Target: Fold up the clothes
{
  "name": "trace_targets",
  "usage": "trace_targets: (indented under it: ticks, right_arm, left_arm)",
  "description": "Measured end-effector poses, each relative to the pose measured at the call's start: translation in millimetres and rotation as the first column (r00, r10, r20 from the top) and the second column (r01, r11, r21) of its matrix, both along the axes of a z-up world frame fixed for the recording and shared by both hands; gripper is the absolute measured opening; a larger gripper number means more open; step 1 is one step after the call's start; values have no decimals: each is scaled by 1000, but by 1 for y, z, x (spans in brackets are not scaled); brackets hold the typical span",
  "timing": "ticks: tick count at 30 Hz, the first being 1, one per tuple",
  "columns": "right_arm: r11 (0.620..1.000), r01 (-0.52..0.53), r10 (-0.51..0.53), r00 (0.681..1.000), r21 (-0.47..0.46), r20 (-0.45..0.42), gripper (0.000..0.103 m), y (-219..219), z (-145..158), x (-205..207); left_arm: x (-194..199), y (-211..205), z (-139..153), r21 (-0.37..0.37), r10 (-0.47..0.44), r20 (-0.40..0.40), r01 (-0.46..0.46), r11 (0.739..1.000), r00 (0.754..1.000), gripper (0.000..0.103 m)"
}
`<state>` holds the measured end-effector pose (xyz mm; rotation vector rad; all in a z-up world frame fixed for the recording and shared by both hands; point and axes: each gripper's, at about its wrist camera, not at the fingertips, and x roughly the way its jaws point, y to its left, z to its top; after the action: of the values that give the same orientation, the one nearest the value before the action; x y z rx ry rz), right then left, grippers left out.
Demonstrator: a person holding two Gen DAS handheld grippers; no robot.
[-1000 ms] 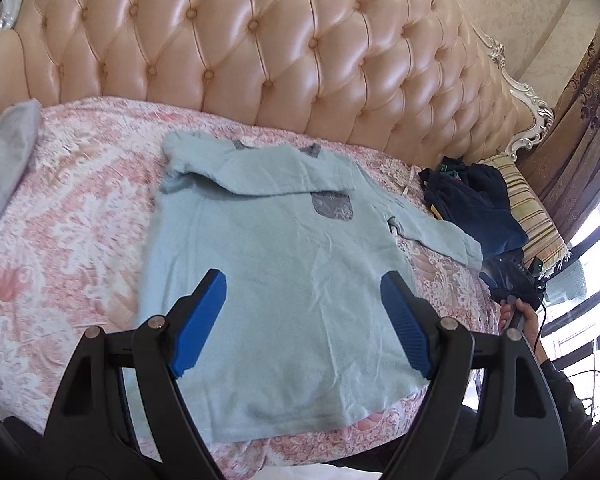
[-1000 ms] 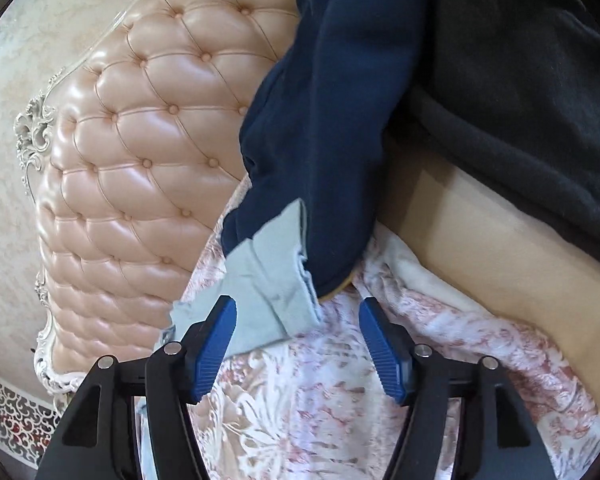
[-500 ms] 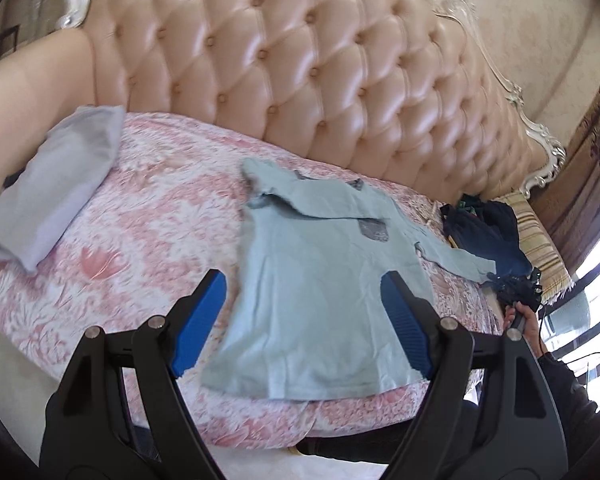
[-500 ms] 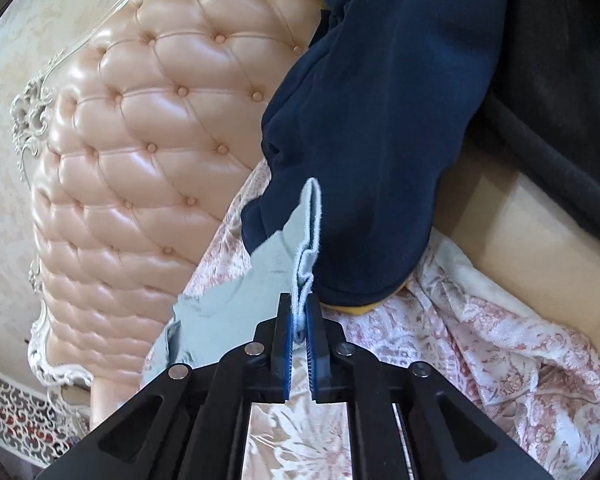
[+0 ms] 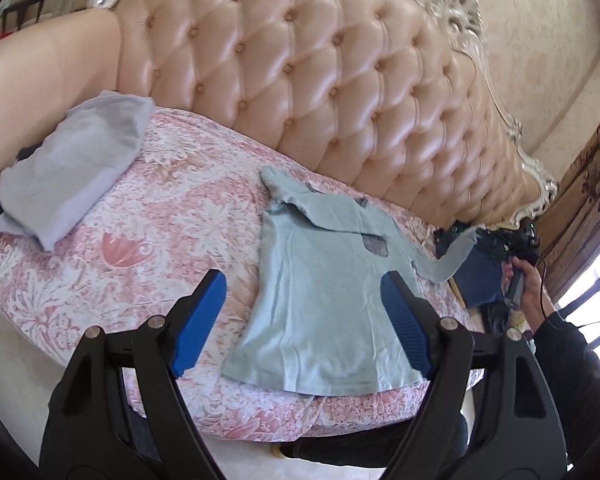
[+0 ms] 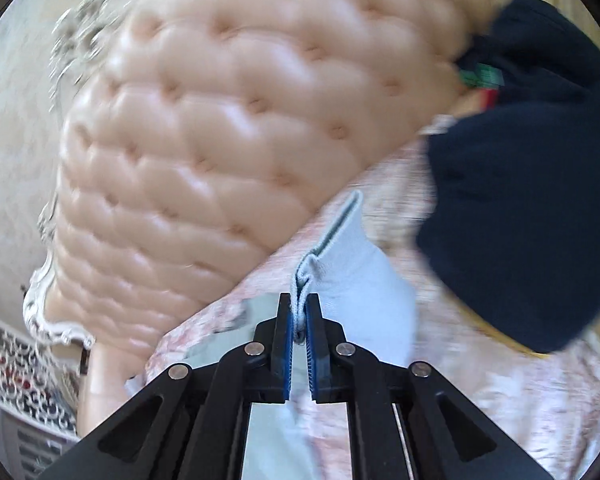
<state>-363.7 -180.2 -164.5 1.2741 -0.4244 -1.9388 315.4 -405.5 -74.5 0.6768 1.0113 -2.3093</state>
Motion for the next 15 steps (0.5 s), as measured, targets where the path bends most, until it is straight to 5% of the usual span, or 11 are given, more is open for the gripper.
trace_targets:
  ticks: [5,15]
  right_arm:
    - [990,-134,135,991,38,-24,6,-94,8,37]
    - [939,-321,326,945,123,-21,6,-226,-38,119]
  left_arm:
    - [34,-16,2,-7,52,-8,-53,999,999,82]
    - [77,-43,-8,14,131,0,-131,991,991,82]
